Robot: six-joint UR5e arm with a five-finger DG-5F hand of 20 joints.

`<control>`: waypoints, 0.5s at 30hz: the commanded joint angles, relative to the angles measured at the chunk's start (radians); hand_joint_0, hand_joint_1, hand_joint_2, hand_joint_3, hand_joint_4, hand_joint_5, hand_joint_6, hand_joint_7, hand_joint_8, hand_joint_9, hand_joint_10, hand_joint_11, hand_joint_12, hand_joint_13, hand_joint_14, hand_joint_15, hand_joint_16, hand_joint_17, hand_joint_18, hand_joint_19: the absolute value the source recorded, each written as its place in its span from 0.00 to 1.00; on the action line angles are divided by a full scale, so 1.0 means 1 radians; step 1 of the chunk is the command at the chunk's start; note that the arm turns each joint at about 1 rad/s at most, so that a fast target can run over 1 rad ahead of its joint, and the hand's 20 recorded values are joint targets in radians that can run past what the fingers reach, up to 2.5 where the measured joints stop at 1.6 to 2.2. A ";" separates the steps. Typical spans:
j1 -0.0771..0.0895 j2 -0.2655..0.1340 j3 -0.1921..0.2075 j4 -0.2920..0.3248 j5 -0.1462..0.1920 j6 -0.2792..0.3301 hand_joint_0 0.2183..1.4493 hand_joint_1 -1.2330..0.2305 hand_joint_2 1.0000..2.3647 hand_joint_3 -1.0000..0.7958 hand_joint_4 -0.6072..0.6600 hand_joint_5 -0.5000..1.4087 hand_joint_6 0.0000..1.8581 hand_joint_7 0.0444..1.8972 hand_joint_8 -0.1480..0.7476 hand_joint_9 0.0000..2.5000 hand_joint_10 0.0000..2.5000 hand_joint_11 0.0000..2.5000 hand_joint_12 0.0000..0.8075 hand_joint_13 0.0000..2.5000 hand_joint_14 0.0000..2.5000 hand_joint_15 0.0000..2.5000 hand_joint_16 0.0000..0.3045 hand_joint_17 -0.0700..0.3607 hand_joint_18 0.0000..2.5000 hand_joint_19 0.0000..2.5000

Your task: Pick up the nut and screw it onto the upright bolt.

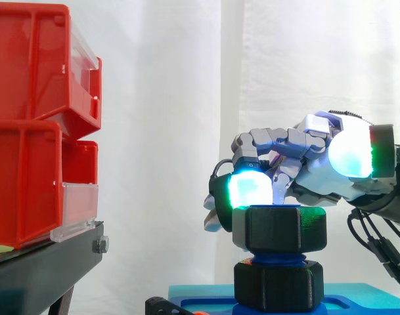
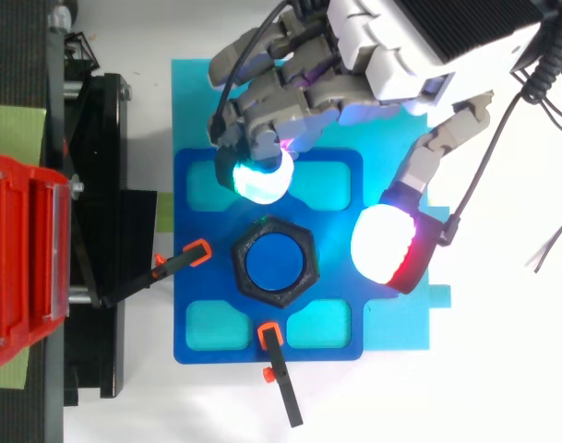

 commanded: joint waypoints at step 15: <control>-0.026 0.000 0.035 -0.003 -0.005 0.031 0.24 0.62 0.00 0.28 0.63 0.28 0.27 0.76 0.46 0.52 0.00 0.00 0.35 0.34 0.00 0.00 0.10 0.31 0.26 0.08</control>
